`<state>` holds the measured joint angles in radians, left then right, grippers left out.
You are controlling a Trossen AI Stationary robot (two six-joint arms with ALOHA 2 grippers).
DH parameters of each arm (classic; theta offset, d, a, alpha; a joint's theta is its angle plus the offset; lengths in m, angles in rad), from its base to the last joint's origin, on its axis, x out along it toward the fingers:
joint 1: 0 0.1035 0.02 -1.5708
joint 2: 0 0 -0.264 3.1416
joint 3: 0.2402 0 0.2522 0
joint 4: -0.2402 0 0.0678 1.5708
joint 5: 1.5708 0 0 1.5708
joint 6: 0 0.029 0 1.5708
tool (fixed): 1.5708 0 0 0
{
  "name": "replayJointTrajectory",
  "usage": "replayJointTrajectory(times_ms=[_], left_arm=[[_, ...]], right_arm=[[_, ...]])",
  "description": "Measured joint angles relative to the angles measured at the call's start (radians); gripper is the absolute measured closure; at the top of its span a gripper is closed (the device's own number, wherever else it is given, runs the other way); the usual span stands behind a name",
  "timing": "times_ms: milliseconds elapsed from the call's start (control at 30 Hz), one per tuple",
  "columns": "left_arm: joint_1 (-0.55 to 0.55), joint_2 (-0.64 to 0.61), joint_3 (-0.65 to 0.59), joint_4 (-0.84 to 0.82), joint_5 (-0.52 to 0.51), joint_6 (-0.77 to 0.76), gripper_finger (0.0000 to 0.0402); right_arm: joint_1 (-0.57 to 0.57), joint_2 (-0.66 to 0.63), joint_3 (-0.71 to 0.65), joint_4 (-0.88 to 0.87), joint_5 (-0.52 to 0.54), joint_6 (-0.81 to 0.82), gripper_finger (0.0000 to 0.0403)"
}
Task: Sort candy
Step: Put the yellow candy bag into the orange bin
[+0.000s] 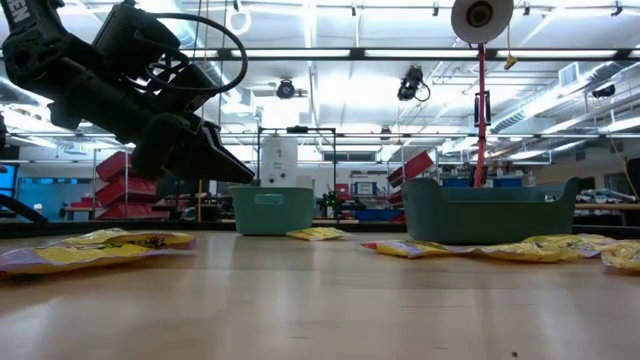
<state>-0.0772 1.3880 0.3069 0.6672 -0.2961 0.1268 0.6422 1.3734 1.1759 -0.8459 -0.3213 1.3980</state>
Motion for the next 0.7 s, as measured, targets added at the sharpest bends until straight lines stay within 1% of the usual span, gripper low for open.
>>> replayJointTrajectory(times_ms=[100, 233, 400, 500, 633, 700], left_arm=[[-0.004, 0.000, 0.000, 0.001, 0.002, 0.001, 0.0289], [-0.004, 0.000, 0.000, 0.001, 0.002, 0.002, 0.0289], [-0.004, 0.000, 0.000, 0.003, 0.002, 0.004, 0.0289], [-0.004, 0.000, 0.000, 0.008, 0.003, 0.019, 0.0289], [-0.004, 0.000, 0.000, 0.017, 0.003, 0.019, 0.0289], [-0.004, 0.000, 0.000, 0.019, 0.003, 0.022, 0.0289]], right_arm=[[0.051, 0.049, 0.000, -0.033, 0.056, 0.056, 0.0403], [0.097, 0.122, 0.000, -0.075, 0.150, 0.069, 0.0403], [0.122, 0.199, 0.000, -0.069, 0.168, 0.062, 0.0399], [0.124, 0.229, 0.000, -0.062, 0.175, 0.068, 0.0383], [0.123, 0.246, 0.000, -0.053, 0.174, 0.069, 0.0349], [0.123, 0.240, 0.000, -0.046, 0.201, 0.064, 0.0333]])
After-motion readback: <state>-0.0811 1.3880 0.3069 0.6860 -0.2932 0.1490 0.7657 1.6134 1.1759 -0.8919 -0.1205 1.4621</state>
